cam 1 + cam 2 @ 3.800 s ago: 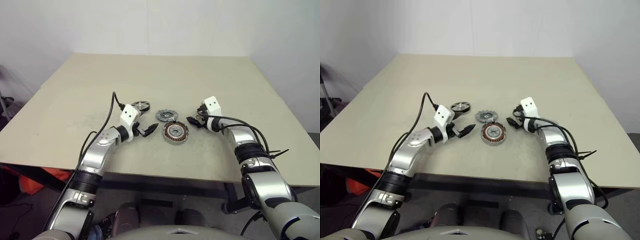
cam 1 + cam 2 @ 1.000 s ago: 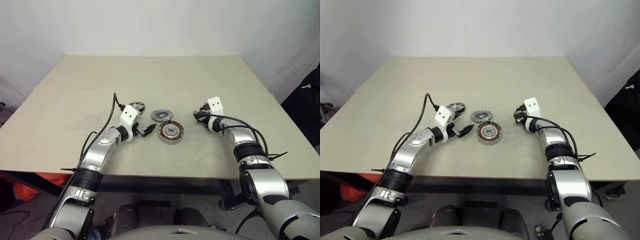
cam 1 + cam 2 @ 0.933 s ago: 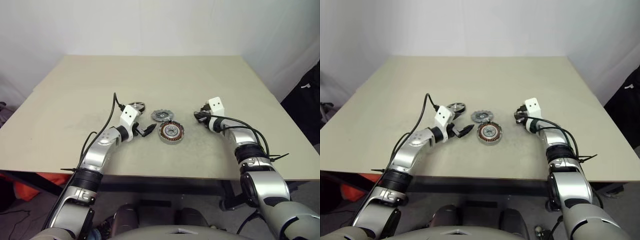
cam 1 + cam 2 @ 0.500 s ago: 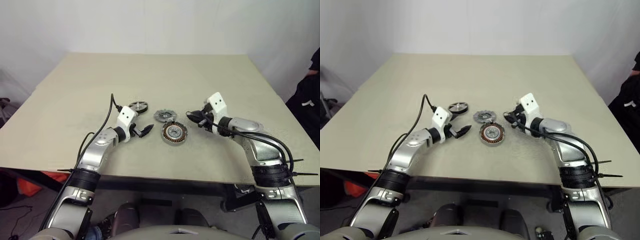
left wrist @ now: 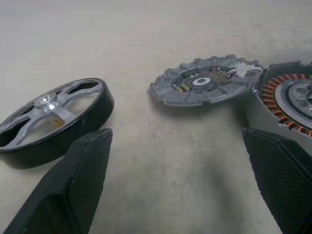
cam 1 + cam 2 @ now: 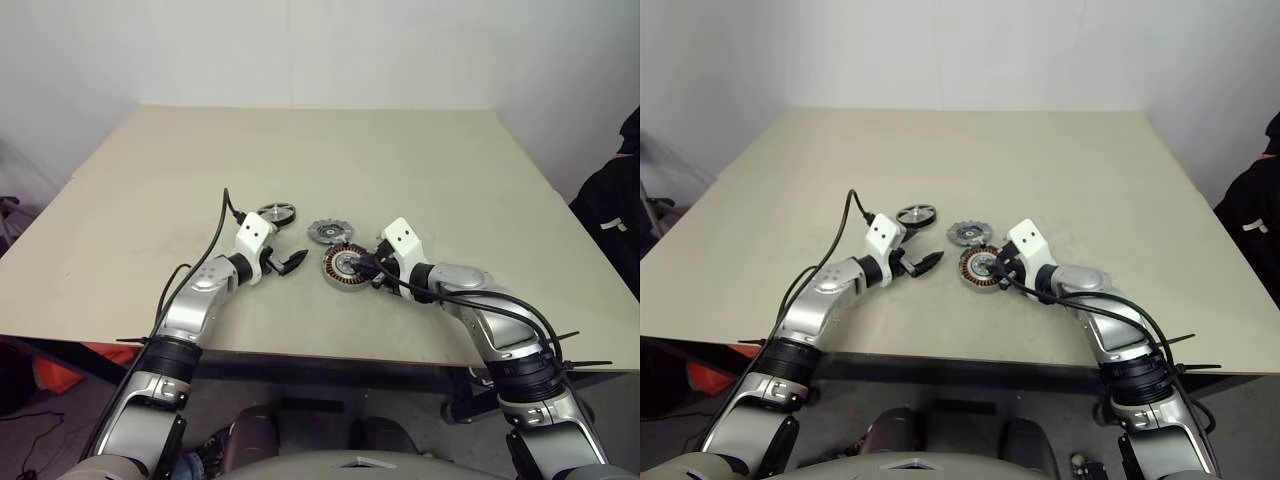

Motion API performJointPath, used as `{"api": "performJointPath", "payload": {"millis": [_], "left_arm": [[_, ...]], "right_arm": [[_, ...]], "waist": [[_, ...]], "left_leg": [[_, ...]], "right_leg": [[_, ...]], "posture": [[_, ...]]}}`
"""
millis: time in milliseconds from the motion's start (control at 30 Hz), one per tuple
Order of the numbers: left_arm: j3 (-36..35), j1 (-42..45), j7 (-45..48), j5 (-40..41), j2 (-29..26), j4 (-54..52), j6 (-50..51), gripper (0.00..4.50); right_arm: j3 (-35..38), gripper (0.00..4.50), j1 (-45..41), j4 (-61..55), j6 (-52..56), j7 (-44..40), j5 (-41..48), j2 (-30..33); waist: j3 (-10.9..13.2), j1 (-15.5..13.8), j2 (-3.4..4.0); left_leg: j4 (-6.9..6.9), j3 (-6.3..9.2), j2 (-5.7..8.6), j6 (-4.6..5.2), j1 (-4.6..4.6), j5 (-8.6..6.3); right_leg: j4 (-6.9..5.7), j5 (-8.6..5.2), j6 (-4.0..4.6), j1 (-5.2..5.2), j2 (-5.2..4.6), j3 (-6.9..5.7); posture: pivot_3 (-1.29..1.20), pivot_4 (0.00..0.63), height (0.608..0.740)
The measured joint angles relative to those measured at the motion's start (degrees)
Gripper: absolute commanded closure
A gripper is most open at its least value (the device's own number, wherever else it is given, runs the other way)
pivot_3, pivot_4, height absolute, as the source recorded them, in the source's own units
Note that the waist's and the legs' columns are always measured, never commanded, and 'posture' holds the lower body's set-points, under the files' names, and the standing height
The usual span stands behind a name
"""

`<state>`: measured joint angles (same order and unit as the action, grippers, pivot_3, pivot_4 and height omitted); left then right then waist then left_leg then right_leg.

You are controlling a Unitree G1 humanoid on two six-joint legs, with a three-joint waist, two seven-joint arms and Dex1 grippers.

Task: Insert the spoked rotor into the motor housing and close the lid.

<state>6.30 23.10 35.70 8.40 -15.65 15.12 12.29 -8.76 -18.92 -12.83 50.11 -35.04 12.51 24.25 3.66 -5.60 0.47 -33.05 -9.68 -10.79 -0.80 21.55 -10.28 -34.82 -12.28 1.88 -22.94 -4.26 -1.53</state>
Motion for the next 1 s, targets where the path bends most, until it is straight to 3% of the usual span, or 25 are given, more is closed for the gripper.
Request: {"api": "performJointPath", "payload": {"millis": [400, 600, 867, 1000], "left_arm": [[0.0, -0.17, -0.46, -0.42, -0.01, 0.0, 0.0, 0.0], [0.0, -0.17, -0.47, -0.61, 0.02, 0.01, -0.01, 0.0], [0.0, -0.17, -0.47, -0.76, 0.11, 0.24, -0.29, 0.0], [0.0, -0.17, -0.48, -0.8, 0.16, 0.56, -0.58, 0.0]], "right_arm": [[-1.03, 3.85, -0.13, -1.0, 1.62, 0.96, 0.59, -1.03], [-1.11, 1.83, -0.43, -0.88, 1.51, 1.79, 0.82, -1.62], [-1.01, 1.83, -1.35, -0.7, 1.44, 2.61, 0.51, -0.75], [-0.7, 2.71, -1.95, -0.66, 1.19, 2.78, 0.79, -0.86]], "waist": [[0.0, 0.05, 0.0], [0.0, 0.02, 0.0], [0.0, -0.03, 0.0], [-0.01, -0.03, 0.0]], "left_leg": [[0.0, 0.01, 0.0, -0.2, -0.05, 0.12], [0.0, 0.01, 0.0, -0.24, -0.06, 0.15], [-0.01, 0.01, 0.0, -0.25, -0.06, 0.15], [-0.01, 0.0, 0.01, -0.25, -0.06, 0.15]], "right_leg": [[-0.04, 0.0, 0.0, 0.03, 0.0, 0.0], [-0.06, 0.01, 0.0, 0.03, 0.0, 0.0], [-0.06, 0.01, 0.01, 0.05, 0.0, 0.0], [-0.07, 0.01, 0.01, 0.05, 0.0, 0.0]], "posture": [[0.0, 0.0, 0.74], [0.0, 0.0, 0.74], [0.0, 0.0, 0.74], [0.0, 0.0, 0.74]]}}
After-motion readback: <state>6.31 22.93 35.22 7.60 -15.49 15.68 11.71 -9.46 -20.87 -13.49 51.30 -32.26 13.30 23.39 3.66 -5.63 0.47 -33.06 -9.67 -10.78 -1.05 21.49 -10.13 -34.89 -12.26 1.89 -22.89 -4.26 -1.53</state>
